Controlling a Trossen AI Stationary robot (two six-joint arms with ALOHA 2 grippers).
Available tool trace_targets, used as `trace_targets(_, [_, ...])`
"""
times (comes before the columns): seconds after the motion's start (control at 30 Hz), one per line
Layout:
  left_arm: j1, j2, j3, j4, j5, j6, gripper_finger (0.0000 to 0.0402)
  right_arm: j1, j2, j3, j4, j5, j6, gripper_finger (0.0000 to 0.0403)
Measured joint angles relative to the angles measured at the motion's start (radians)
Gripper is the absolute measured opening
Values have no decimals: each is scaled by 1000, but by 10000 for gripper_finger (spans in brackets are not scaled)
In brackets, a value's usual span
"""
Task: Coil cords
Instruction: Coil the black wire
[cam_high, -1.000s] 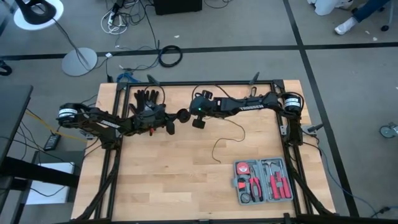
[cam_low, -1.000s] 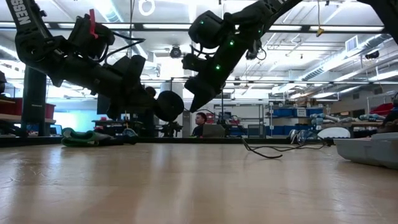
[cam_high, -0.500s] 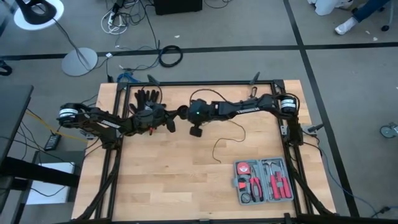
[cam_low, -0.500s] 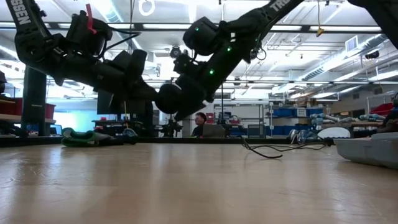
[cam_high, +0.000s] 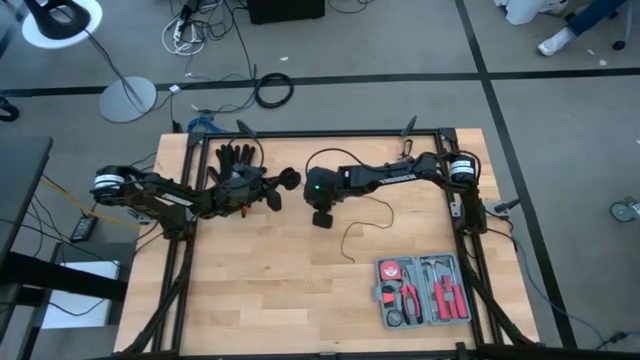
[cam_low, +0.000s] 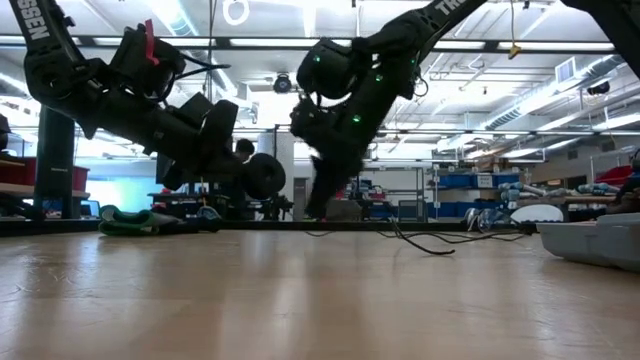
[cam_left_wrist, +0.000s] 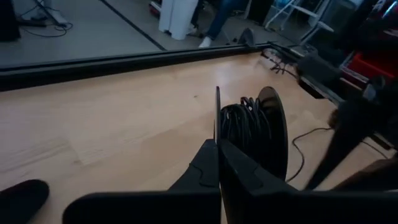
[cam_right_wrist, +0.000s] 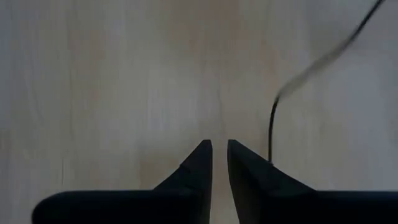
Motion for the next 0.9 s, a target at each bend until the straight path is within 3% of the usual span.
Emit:
trace_targets(0.27, [0,0,0,-28,-23,-17,0,9,-8,-2,-300,9,42,47])
trace_targets(0.4, [0,0,0,-45,-25,-19,0,35,-60,-71,-338,99,53,47])
trace_targets(0.53, [0,0,0,-53,-25,-21,0,61,-201,-223,-293,208,116,47])
trace_targets(0.67, [0,0,0,-50,-25,-21,0,78,-357,-433,10,281,147,47])
trace_targets(0.77, [0,0,0,-35,-25,-21,0,82,-393,-615,524,284,148,48])
trace_targets(0.83, [0,0,0,-37,-25,-21,0,82,-353,-718,918,282,140,47])
trace_targets(0.9, [0,0,0,-30,-25,-21,0,81,-278,-777,1182,283,99,46])
